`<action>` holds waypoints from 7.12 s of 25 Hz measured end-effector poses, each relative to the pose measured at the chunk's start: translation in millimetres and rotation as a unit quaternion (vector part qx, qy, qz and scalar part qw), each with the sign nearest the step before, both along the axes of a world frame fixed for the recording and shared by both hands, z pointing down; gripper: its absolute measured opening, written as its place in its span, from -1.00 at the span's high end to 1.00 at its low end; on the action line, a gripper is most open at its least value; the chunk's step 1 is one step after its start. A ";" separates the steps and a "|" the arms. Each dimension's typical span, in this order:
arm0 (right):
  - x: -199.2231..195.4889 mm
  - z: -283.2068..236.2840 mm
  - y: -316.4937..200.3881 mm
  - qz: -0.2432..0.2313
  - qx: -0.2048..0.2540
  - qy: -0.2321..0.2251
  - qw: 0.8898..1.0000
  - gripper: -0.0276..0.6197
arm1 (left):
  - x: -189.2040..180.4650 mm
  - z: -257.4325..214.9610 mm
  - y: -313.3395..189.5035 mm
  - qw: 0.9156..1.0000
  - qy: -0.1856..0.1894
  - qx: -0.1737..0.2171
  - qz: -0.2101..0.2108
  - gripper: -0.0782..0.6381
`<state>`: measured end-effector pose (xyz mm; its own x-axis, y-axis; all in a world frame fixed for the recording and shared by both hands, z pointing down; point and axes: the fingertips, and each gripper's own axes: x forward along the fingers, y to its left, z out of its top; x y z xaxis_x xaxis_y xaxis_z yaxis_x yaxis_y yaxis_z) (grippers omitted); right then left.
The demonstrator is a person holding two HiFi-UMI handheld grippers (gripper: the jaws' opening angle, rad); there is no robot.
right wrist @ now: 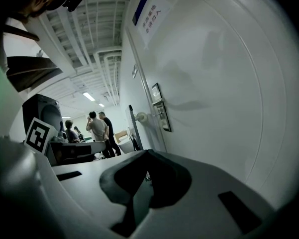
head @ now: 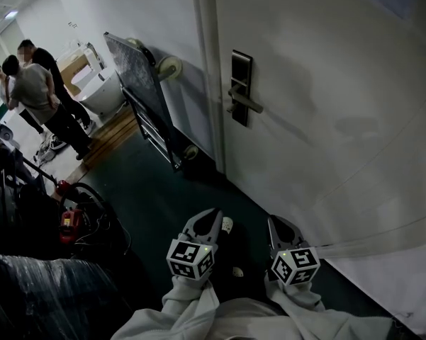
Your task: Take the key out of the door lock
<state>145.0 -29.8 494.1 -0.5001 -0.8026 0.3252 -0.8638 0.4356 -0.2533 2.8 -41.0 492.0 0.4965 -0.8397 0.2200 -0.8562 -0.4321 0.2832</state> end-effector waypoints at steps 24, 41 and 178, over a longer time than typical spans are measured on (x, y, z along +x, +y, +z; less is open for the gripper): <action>-36.0 -24.4 -194.6 0.050 0.014 0.008 0.999 0.75 | -28.1 -22.4 -213.5 0.998 0.013 0.009 0.060 0.74; -32.7 -13.0 -250.6 0.129 0.008 0.025 0.991 0.75 | -24.1 -5.4 -293.0 0.991 0.047 -0.013 0.126 0.74; -55.5 -26.3 -272.0 0.072 0.046 0.044 0.995 0.75 | -96.4 -15.1 -288.0 0.998 0.015 0.029 0.047 0.70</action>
